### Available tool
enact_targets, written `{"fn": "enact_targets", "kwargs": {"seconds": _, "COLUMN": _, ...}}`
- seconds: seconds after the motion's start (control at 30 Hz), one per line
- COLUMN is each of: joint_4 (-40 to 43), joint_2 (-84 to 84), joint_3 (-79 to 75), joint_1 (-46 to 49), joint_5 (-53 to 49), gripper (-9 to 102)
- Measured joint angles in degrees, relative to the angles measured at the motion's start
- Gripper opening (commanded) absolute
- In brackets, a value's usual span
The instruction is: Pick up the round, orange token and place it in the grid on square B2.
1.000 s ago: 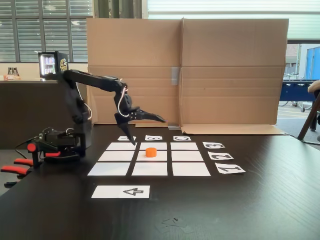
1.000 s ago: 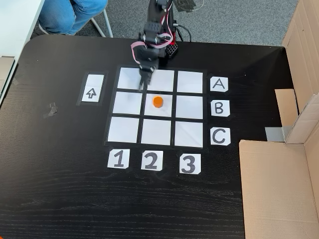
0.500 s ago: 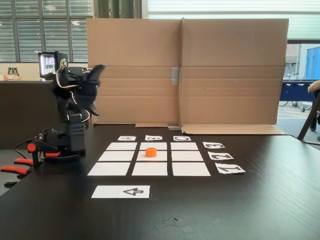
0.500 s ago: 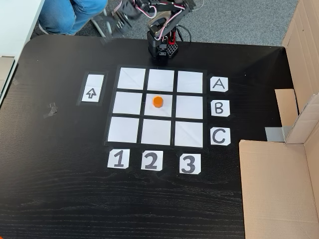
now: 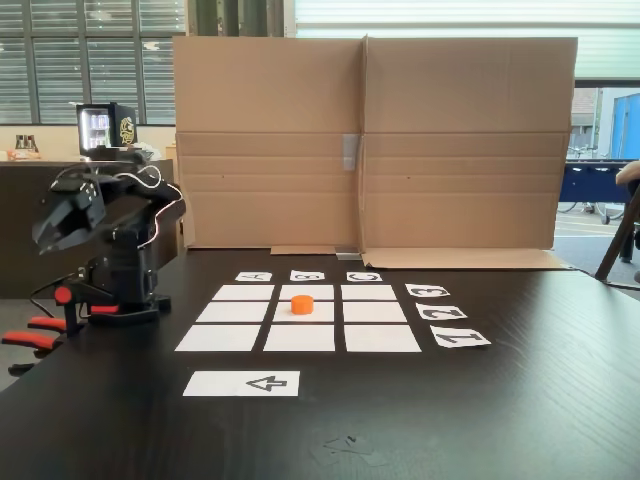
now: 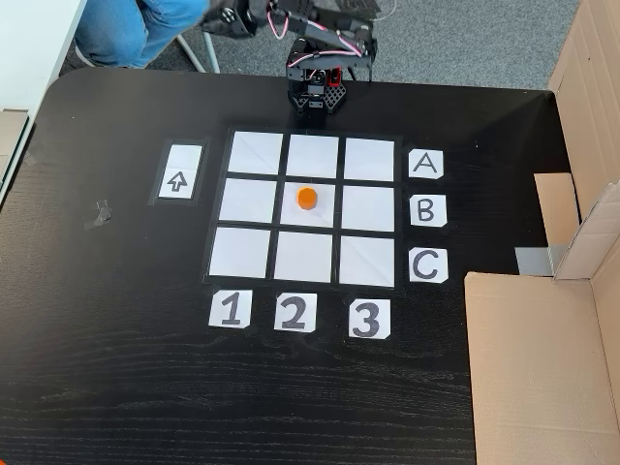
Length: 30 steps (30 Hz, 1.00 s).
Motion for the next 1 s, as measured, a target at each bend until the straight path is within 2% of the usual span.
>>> {"fn": "enact_targets", "kwargs": {"seconds": 0.3, "joint_4": 4.8, "joint_2": 17.5, "joint_3": 14.2, "joint_1": 1.1, "joint_5": 0.0, "gripper": -1}}
{"fn": "enact_targets", "kwargs": {"seconds": 1.0, "joint_4": 5.1, "joint_2": 18.2, "joint_3": 14.8, "joint_1": 1.2, "joint_5": 0.0, "gripper": -1}}
